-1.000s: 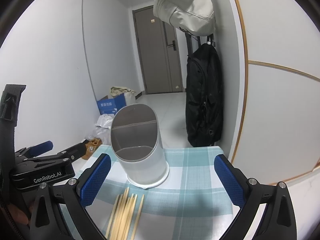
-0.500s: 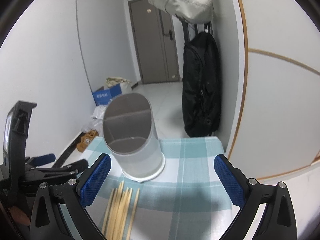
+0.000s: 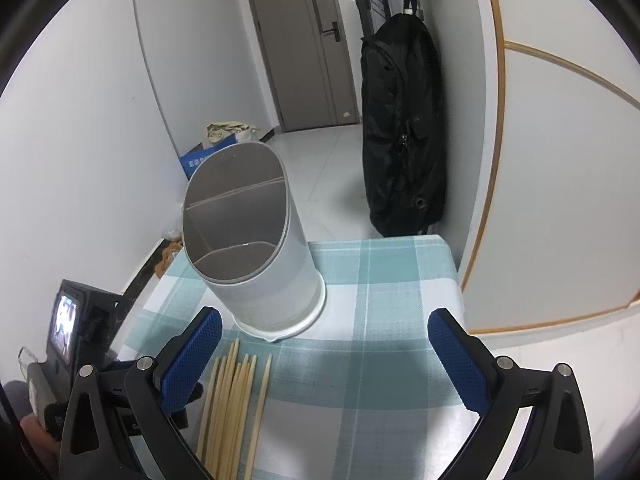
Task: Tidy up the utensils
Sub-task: 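Lower the left tool onto the wooden chopsticks and close on one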
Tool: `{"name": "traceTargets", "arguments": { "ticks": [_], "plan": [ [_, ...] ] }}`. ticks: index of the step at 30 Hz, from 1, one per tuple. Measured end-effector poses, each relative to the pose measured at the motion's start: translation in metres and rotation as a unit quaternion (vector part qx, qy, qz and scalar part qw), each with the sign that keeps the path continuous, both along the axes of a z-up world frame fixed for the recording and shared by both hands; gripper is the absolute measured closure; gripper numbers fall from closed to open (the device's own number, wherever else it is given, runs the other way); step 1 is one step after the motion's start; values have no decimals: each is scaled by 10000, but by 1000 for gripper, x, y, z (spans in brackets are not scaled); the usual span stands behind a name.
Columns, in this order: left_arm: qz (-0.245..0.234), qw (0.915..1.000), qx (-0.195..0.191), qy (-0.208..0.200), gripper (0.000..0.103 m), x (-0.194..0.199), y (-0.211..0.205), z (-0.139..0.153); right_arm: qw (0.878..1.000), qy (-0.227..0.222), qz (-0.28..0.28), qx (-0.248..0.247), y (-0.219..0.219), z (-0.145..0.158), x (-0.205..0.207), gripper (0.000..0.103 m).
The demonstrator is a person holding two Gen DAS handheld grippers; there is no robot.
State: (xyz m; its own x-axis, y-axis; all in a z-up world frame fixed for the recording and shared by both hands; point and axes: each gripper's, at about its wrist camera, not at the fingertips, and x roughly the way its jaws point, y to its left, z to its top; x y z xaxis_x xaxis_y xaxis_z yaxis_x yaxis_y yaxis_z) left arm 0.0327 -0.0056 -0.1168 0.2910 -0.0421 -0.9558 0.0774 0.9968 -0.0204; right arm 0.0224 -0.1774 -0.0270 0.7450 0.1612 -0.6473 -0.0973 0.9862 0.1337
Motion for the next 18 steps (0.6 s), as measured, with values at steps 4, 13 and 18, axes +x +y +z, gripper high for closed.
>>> {"name": "traceTargets", "arguments": {
  "ticks": [4,13,18],
  "plan": [
    [-6,9999,34,117,22,5,-3,-9,10000,58,52,1,0,-1,1,0],
    [79,9999,79,115,34,13,-5,-11,9998,81,43,-148,-1,-2,0,0],
    [-84,9999,28,-61,82,14,-11,-6,9994,288,99,-170,-2,-10,2,0]
  ]
}}
